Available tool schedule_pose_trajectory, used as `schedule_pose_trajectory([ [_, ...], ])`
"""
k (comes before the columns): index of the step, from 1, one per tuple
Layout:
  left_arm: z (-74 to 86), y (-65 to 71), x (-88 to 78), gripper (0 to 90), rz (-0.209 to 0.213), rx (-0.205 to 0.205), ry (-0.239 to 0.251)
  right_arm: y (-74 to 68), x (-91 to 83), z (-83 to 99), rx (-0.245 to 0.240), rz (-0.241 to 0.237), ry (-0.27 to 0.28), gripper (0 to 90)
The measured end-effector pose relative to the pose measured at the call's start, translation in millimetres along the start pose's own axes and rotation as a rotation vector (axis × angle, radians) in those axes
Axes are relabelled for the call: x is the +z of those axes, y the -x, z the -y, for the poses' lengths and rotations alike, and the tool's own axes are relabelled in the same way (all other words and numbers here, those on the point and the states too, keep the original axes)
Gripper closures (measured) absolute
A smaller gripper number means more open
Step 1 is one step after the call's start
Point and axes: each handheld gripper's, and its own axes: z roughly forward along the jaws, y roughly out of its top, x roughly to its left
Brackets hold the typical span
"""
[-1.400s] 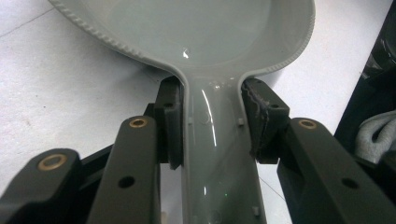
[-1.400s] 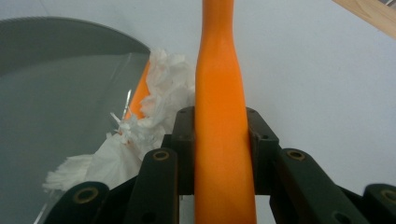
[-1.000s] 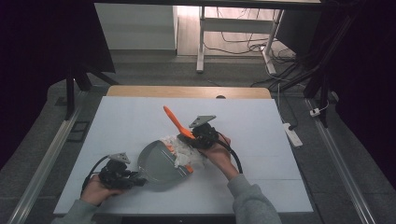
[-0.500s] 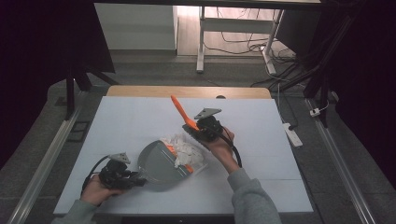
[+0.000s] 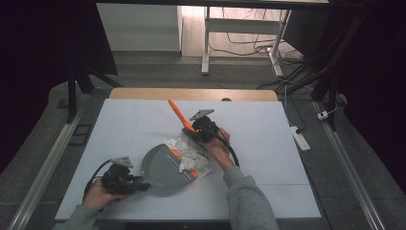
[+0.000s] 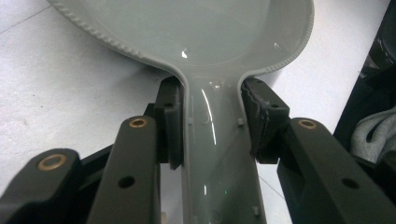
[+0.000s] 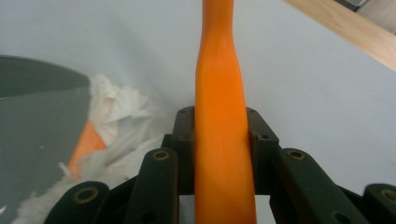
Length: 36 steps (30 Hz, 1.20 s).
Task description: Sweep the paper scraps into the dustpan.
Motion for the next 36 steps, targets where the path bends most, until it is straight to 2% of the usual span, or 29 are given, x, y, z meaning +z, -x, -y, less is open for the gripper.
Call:
schedule_pose_trajectory([
  [8, -0.2, 0.4, 0.6, 61.2, -0.001, -0.001, 0.001, -23.0, 2.9, -4.8, -0.094, -0.093, -0.009, 70.3],
  [12, -0.2, 0.6, 0.7, 61.3, -0.002, -0.003, 0.001, -33.6, 1.8, -5.3, -0.108, -0.137, -0.015, 70.3],
  [15, -0.2, 0.6, 0.7, 61.2, -0.002, -0.003, 0.001, -42.9, 0.7, -5.4, -0.144, -0.170, -0.014, 70.3],
  [18, -0.2, 0.4, 0.6, 61.2, -0.002, -0.001, 0.000, -52.3, -3.6, -6.0, -0.179, -0.197, -0.005, 70.3],
  [21, -0.1, 0.8, 0.6, 61.2, -0.003, -0.002, 0.001, -57.5, -11.4, -8.1, -0.190, -0.204, 0.023, 70.3],
  [23, 0.0, 0.9, 0.5, 61.2, -0.003, -0.002, 0.001, -56.5, -18.7, -9.7, -0.180, -0.178, 0.049, 70.3],
  [27, 0.0, 1.0, 0.6, 61.2, -0.003, -0.002, 0.001, -42.0, -35.5, -9.9, -0.107, -0.125, 0.111, 70.3],
  [32, 0.1, 1.3, 0.5, 61.2, -0.004, -0.001, 0.001, -24.9, -55.4, -2.6, -0.036, -0.071, 0.139, 70.2],
  [36, 0.3, 2.2, -0.1, 61.3, -0.005, -0.001, 0.000, -18.3, -66.7, 9.2, 0.006, -0.034, 0.130, 70.3],
])
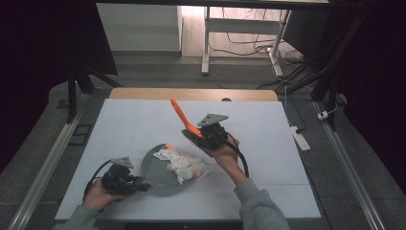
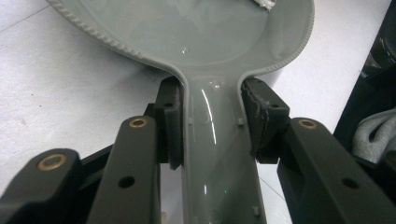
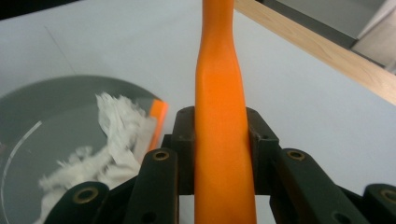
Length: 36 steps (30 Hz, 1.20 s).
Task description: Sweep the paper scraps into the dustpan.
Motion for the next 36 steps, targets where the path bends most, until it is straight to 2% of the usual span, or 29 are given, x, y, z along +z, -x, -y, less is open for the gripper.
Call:
schedule_pose_trajectory([
  [9, 1.1, 0.8, -0.9, 61.3, 0.000, 0.003, -0.002, 6.3, -30.7, 31.2, 0.069, 0.071, -0.003, 70.2],
  [15, 1.9, 1.5, -1.5, 61.3, 0.003, 0.002, -0.002, 8.9, -41.3, 43.8, 0.096, 0.108, -0.044, 70.2],
  [18, 2.0, 2.0, -1.7, 61.3, 0.002, 0.003, -0.003, 8.6, -41.1, 45.8, 0.082, 0.128, -0.068, 70.2],
  [27, 3.8, 3.8, -1.8, 61.3, 0.012, 0.006, -0.003, 5.4, -35.5, 54.5, 0.094, 0.123, -0.091, 70.2],
  [36, 4.5, 5.6, -2.8, 61.2, 0.016, 0.008, -0.009, 0.2, -28.2, 55.2, 0.111, 0.123, -0.116, 70.2],
])
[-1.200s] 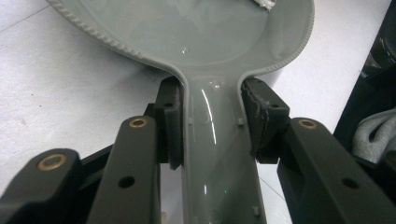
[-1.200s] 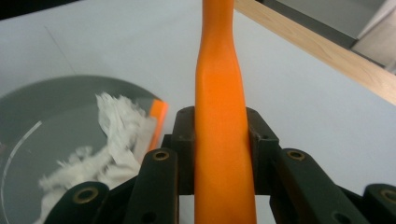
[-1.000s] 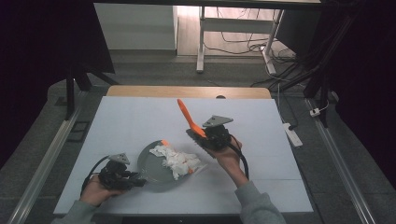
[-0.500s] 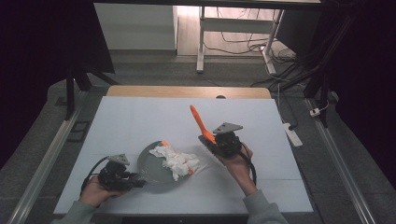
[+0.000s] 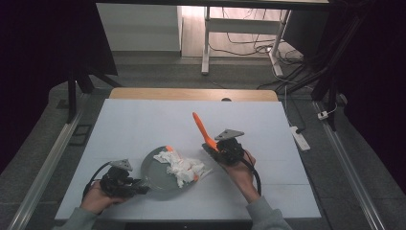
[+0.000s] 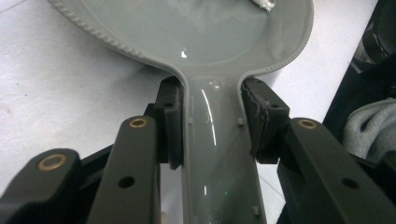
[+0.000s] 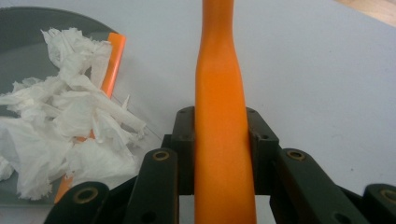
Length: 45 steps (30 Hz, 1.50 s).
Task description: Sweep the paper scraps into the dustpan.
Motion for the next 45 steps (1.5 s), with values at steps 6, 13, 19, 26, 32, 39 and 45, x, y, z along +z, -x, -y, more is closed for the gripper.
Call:
schedule_pose_trajectory([
  [6, 0.5, 3.1, -0.2, 61.2, 0.000, 0.005, -0.005, -4.1, 5.4, 0.8, 0.007, 0.000, -0.015, 70.2],
  [13, 0.9, 4.0, -0.1, 61.2, 0.006, 0.010, -0.009, -11.0, 13.6, -0.7, -0.004, -0.002, -0.023, 70.2],
  [19, 0.5, 5.0, 0.7, 61.2, 0.008, 0.012, -0.013, -22.1, 20.5, -5.2, -0.004, -0.003, -0.029, 70.2],
  [26, -0.1, 6.7, 2.0, 61.2, 0.012, 0.015, -0.015, -33.3, 24.7, -9.0, -0.028, -0.020, -0.029, 70.2],
  [32, -0.5, 7.5, 3.0, 61.2, 0.014, 0.017, -0.015, -44.4, 28.9, -12.5, -0.046, -0.027, -0.032, 70.2],
  [39, -0.5, 8.0, 4.0, 61.2, 0.016, 0.016, -0.014, -56.1, 33.1, -16.4, -0.059, -0.039, -0.028, 70.2],
  [45, -0.3, 7.8, 4.1, 61.2, 0.017, 0.015, -0.014, -72.9, 39.7, -23.8, -0.047, -0.092, -0.015, 70.2],
])
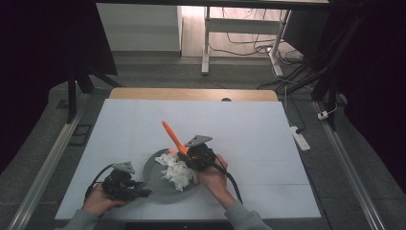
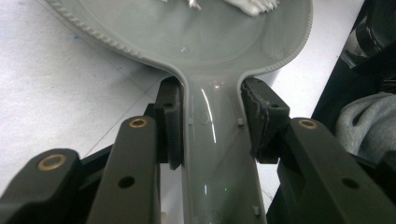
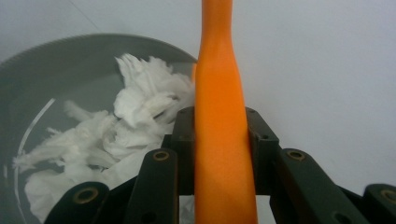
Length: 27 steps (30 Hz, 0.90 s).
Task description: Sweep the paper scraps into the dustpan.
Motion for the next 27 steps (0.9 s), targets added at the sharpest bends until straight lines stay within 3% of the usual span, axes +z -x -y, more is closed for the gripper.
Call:
schedule_pose_trajectory([
  [3, 0.1, -0.3, -0.1, 61.2, -0.001, 0.001, 0.000, -10.1, 3.8, -5.4, -0.017, 0.005, 0.021, 70.2],
  [10, 0.4, -0.4, 0.2, 61.2, 0.002, -0.002, 0.001, -27.7, 8.0, -17.2, -0.027, -0.045, 0.035, 70.2],
  [16, 0.9, -1.1, 0.6, 61.2, 0.006, -0.003, 0.003, -45.8, 5.4, -20.3, -0.069, -0.092, 0.048, 70.2],
  [27, 1.6, -2.3, 1.8, 61.3, 0.006, -0.008, 0.002, -24.6, -16.9, -21.5, -0.038, -0.031, 0.112, 70.2],
])
